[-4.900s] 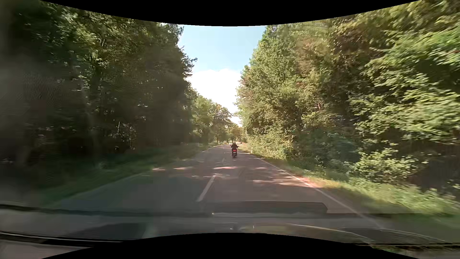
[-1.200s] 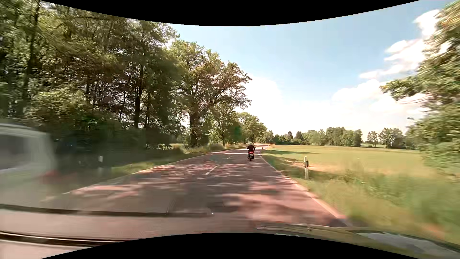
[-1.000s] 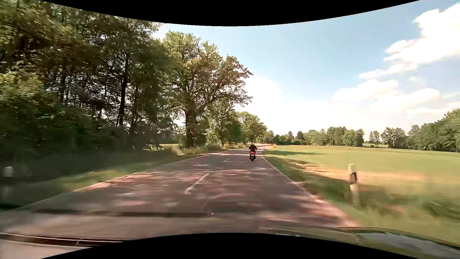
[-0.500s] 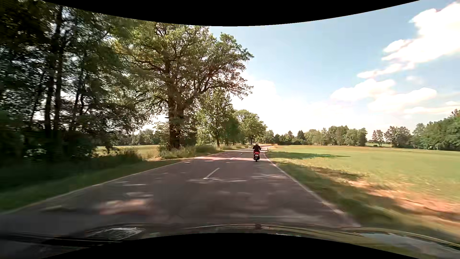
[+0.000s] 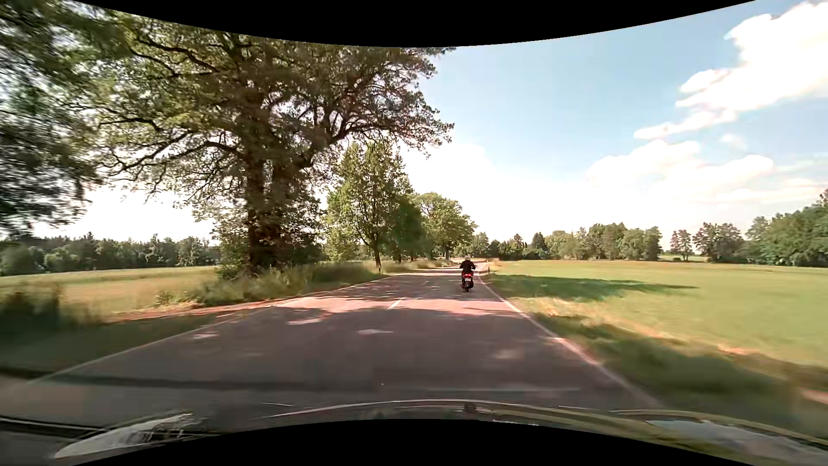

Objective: Follow the waypoints while adhering to traffic rules and regulations

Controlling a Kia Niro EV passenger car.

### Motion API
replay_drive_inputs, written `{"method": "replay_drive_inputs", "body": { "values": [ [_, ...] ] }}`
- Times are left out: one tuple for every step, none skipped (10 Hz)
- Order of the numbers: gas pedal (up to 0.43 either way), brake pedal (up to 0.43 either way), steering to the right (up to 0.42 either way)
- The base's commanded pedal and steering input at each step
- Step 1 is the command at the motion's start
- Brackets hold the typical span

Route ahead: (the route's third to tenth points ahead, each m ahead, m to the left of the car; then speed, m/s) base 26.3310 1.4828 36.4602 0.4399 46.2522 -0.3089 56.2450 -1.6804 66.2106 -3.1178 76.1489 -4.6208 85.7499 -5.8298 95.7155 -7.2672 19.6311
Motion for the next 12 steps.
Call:
{"method": "replay_drive_inputs", "body": {
  "values": [
    [0.197,0.006,0.015],
    [0.177,0.006,0.017],
    [0.177,0.006,0.018],
    [0.169,0.006,0.018],
    [0.169,0.006,0.018],
    [0.118,0.006,0.017],
    [0.11,0.006,0.016],
    [0.087,0.006,0.015],
    [0.087,0.006,0.014],
    [0.087,0.006,0.013],
    [0.087,0.006,0.014],
    [0.087,0.006,0.013]
  ]
}}
